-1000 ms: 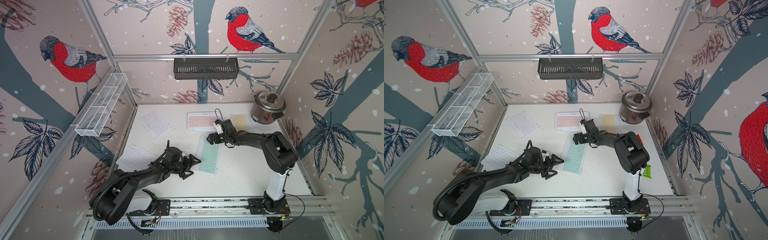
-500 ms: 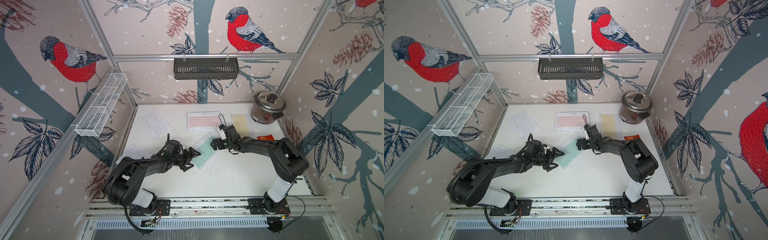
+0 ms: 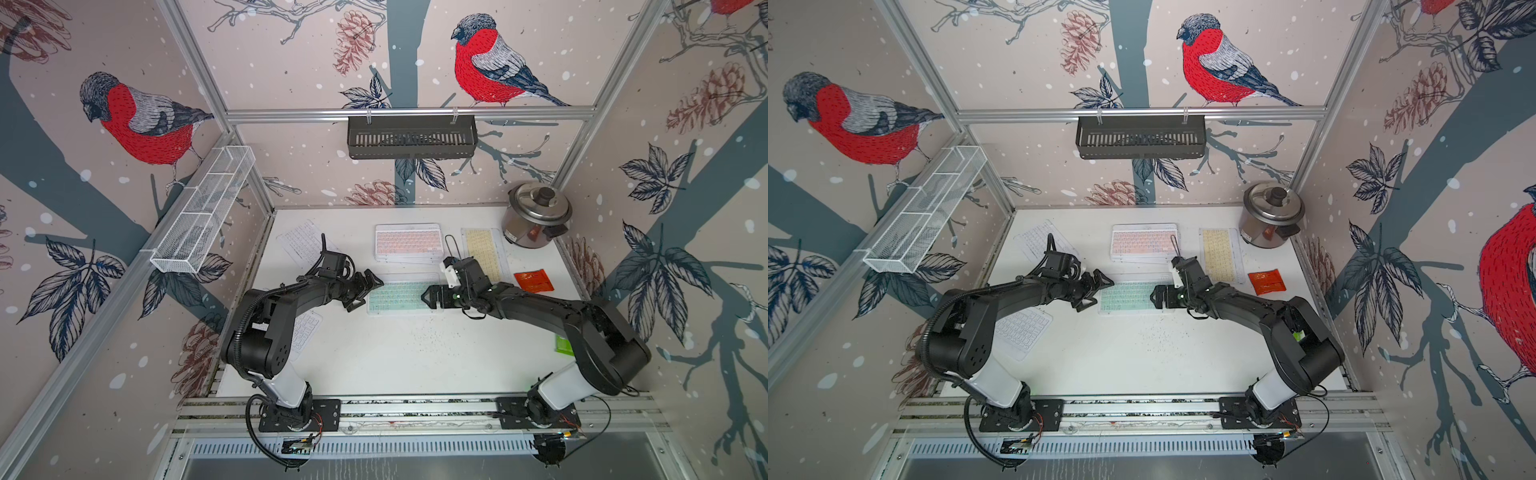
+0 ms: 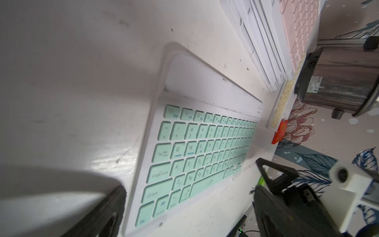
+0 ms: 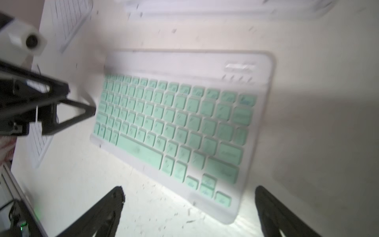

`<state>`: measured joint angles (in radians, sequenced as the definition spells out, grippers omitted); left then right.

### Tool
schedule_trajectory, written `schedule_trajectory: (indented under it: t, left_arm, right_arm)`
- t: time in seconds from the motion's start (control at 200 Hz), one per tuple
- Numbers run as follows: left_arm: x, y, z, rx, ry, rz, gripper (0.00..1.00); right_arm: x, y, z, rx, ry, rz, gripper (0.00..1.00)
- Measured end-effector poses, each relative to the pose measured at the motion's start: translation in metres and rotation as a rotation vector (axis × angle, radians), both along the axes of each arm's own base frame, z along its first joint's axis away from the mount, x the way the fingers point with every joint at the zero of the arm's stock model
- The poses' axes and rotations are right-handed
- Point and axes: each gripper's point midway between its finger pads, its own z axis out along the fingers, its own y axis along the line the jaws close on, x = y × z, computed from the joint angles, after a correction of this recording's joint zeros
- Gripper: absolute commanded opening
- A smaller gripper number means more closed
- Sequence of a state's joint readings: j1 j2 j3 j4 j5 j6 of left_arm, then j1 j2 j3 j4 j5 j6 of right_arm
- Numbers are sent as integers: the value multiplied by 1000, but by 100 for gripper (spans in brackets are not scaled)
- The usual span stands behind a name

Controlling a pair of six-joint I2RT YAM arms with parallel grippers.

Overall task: Stack the numeric keypads
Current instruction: Adjust the numeric keypad at the center of the board.

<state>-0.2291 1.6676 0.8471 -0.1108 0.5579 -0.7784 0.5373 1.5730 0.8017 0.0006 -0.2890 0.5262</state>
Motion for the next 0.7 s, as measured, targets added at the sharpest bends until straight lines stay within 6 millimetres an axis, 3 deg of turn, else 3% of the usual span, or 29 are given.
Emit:
schedule_trajectory:
  t: [0.235, 0.451, 0.701]
  left_arm:
    - [23, 19, -2, 169, -36, -22, 96]
    - [34, 9, -5, 135, -47, -45, 96]
    - [46, -10, -2, 57, -59, -72, 96]
  right_arm:
    - [38, -3, -7, 63, 42, -13, 100]
    - [53, -12, -18, 161, 56, -21, 100]
    - [57, -9, -13, 337, 41, -11, 100]
